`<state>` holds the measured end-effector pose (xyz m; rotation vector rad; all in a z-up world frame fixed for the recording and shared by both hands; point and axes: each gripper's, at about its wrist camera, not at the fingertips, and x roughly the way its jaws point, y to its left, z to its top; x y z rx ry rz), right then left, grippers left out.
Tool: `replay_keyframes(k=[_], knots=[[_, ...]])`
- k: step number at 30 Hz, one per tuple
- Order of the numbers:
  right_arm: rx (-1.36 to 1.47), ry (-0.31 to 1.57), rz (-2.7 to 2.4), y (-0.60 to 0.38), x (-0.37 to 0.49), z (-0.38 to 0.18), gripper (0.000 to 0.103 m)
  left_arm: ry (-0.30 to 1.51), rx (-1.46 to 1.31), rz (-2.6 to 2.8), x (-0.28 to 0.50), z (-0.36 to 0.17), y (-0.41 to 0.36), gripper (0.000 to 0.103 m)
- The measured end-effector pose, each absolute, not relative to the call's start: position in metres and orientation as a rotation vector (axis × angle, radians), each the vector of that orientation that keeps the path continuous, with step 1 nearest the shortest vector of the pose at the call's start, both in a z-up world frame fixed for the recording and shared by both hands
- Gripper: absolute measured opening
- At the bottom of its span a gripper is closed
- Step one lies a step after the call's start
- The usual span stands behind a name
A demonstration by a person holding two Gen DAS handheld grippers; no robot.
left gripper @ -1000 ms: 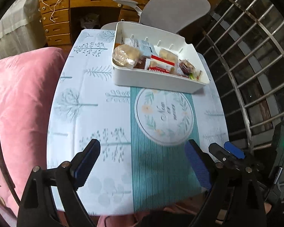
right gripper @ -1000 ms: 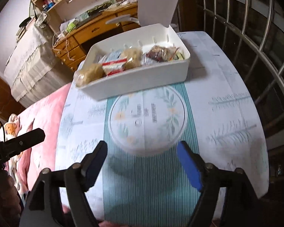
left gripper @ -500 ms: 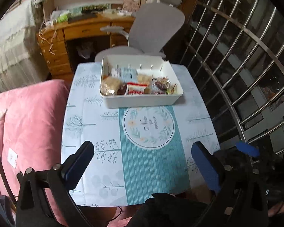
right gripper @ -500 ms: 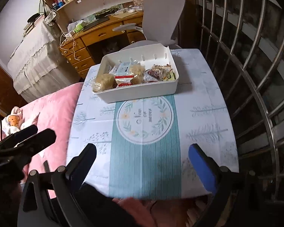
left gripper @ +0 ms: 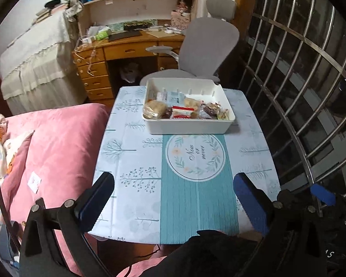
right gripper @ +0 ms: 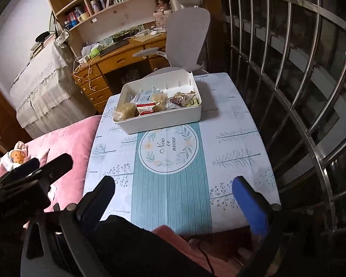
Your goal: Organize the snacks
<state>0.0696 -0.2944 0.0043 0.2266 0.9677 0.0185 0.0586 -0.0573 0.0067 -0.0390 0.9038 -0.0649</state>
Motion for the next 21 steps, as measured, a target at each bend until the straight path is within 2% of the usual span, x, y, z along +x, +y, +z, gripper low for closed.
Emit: replay_keyframes(k=[21], knots=[[0.210, 1.010, 0.041, -0.307, 0.078, -0.005, 0.103, 0.928, -0.033, -0.017, 0.062, -0.004, -0.071, 0.102]])
